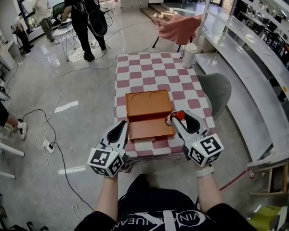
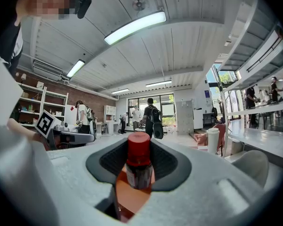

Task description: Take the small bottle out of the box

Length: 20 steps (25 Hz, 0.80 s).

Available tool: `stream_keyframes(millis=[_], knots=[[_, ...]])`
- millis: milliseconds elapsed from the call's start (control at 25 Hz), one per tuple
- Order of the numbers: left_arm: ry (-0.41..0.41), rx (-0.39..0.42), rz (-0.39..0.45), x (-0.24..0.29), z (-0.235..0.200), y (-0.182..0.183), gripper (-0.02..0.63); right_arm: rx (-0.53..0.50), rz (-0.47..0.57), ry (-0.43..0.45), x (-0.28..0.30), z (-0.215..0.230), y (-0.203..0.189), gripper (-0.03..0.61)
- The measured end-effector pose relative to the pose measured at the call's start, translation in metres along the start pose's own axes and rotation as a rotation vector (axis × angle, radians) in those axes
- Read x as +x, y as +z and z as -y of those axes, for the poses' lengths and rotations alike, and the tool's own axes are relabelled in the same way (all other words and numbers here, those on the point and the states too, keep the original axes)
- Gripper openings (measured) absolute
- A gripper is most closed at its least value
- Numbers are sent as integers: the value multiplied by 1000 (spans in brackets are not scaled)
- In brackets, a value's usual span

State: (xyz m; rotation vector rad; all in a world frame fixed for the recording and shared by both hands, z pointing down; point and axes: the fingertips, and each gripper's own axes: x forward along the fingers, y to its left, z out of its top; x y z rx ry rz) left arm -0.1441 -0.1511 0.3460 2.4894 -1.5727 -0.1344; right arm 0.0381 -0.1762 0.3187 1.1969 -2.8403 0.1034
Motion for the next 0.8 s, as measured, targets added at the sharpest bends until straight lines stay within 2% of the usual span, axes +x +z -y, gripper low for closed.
stream_keyframes(millis=[800], knots=[[-3, -9, -23, 9, -17, -2, 26, 20, -12, 0, 18, 2, -4, 143]])
